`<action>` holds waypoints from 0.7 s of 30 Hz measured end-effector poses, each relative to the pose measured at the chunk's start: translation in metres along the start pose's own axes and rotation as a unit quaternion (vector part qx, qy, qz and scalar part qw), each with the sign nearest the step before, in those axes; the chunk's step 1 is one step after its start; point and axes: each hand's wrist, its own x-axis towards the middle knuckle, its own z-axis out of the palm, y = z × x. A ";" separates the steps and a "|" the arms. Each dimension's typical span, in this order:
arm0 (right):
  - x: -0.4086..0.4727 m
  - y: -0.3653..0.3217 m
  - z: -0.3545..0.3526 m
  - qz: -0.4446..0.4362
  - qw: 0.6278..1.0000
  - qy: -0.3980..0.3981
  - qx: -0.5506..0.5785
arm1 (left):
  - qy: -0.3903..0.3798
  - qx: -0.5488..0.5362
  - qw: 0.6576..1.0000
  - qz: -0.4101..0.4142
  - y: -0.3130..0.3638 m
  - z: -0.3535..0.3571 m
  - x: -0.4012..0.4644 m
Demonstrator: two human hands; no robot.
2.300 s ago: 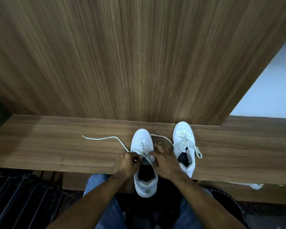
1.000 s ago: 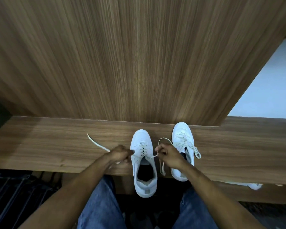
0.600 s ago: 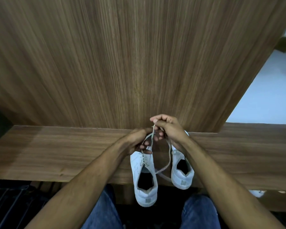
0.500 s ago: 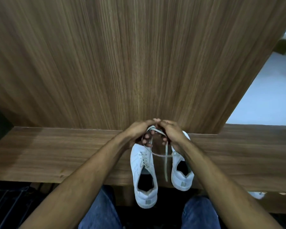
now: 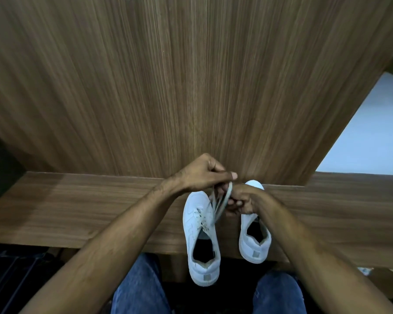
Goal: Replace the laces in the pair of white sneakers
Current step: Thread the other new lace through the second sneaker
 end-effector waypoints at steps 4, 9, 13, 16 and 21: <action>0.001 -0.004 -0.014 -0.029 0.999 0.018 0.038 | 0.068 -0.040 0.997 0.008 0.004 -0.005 0.002; 0.009 0.001 -0.016 -0.151 0.984 -0.047 0.076 | 0.128 -0.111 0.985 0.030 0.023 -0.019 0.005; 0.007 0.003 -0.002 -0.197 0.978 -0.066 0.037 | 0.230 -0.050 0.970 0.056 0.012 -0.031 0.020; 0.006 0.006 0.002 -0.224 0.974 0.017 0.041 | 0.279 0.130 0.951 -0.043 -0.033 -0.029 0.018; 0.007 0.012 0.002 -0.189 0.978 0.070 0.054 | 0.147 0.147 0.977 -0.049 -0.100 0.019 -0.011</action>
